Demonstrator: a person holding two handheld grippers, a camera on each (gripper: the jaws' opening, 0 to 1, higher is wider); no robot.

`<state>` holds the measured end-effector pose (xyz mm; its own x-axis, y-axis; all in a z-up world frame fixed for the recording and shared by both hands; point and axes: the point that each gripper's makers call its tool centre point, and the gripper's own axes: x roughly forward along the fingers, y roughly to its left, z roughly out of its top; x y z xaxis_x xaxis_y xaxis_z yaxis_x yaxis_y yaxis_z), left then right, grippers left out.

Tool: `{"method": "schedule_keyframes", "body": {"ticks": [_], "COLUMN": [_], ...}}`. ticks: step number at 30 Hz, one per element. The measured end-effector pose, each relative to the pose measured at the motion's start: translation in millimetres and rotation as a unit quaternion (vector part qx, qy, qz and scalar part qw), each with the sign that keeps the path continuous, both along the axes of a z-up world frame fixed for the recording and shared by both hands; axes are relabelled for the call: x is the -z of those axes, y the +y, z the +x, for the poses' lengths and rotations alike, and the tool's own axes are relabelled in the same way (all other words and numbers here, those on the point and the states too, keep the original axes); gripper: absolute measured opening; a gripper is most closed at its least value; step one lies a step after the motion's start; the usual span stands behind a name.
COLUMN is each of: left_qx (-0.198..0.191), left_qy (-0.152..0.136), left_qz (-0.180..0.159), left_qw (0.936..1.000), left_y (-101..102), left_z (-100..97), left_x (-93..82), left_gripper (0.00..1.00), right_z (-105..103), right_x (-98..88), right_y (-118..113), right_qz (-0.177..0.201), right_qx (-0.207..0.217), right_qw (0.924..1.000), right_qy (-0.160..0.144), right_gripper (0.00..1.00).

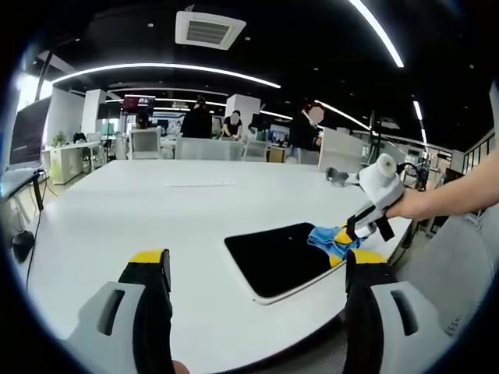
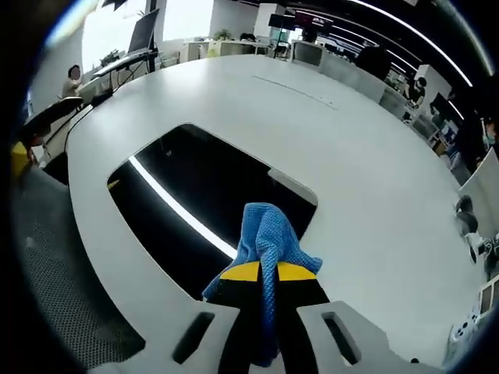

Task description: Wipe the mirror surface with the cleaning cloth until all visible marks leave the cleaned area.

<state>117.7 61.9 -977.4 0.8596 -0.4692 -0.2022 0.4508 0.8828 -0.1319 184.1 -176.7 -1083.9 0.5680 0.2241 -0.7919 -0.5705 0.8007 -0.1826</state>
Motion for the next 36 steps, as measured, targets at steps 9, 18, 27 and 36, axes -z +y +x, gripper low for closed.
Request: {"method": "schedule_keyframes", "body": {"ticks": [9,18,27,36], "left_qx": [0.0,0.002,0.003,0.005], "left_qy": [0.0,0.001,0.002,0.003], "left_qz": [0.0,-0.001,0.0,0.001], "left_qw": [1.0,1.0,1.0,1.0], "left_y": [0,-1,-1,-1], "left_z": [0.0,-0.4,-0.6,-1.1], "left_x": [0.1,0.3,0.6,1.1], "left_gripper": [0.91,0.91,0.91,0.9], "right_z": [-15,-26,-32,-33], "right_x": [-0.1,0.0,-0.1,-0.6], "right_y": [7,10,12,12], "right_qz": [0.006,0.026,0.036,0.065], "right_qx": [-0.013,-0.004,-0.003,-0.001], "right_qw": [0.9999,0.9996,0.9993,0.9979], "right_qy": [0.006,0.011,0.013,0.009], "right_gripper": [0.0,0.0,0.0,0.0]}}
